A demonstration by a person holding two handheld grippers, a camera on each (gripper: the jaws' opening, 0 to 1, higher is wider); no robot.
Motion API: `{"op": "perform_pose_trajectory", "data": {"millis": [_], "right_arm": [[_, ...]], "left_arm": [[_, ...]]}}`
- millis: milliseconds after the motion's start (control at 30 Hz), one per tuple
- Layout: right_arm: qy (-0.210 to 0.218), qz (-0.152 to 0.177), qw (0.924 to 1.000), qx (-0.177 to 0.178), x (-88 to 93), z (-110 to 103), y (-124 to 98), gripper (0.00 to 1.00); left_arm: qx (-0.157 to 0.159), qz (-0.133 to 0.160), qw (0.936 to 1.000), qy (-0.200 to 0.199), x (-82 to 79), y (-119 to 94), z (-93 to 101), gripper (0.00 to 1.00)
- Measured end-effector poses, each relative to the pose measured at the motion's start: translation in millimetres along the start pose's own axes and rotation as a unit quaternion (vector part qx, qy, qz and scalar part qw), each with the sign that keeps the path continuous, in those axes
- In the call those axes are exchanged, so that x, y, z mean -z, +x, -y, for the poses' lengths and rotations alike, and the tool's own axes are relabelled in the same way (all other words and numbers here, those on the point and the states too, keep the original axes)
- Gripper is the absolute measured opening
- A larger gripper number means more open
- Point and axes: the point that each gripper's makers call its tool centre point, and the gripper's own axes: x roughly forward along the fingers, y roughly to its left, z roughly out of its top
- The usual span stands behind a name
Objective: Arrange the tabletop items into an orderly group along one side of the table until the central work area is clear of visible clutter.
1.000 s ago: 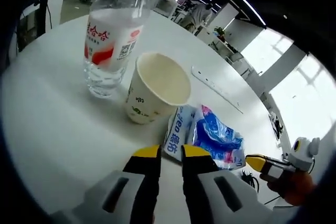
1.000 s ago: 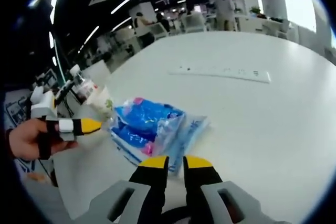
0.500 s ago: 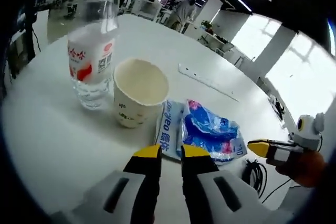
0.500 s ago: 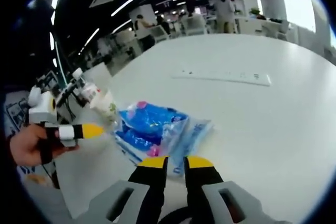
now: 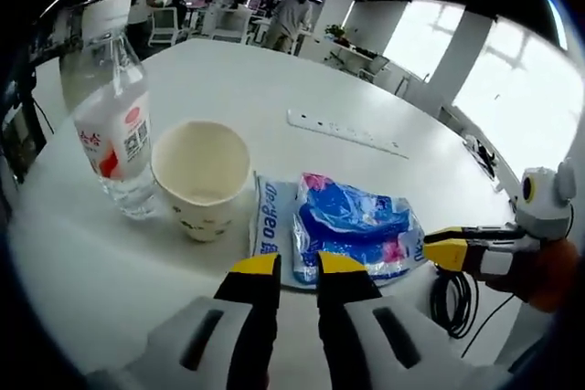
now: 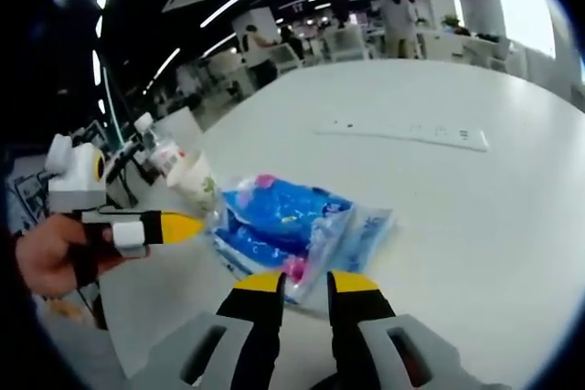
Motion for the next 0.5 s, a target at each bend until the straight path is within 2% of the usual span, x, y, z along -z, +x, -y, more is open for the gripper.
{"op": "perform_pose_trajectory", "data": {"millis": [400,500], "right_arm": [[0.016,-0.025,0.9995,0.006,5.9,0.0,16.1,0.15],[0.009,-0.031,0.9995,0.006,6.8,-1.3,17.5,0.15]], "left_arm": [[0.004,-0.007,1.0,0.0,3.0,11.7,0.9,0.11],[0.003,-0.011,0.9999,-0.004,4.3,15.9,-2.4,0.1]]}}
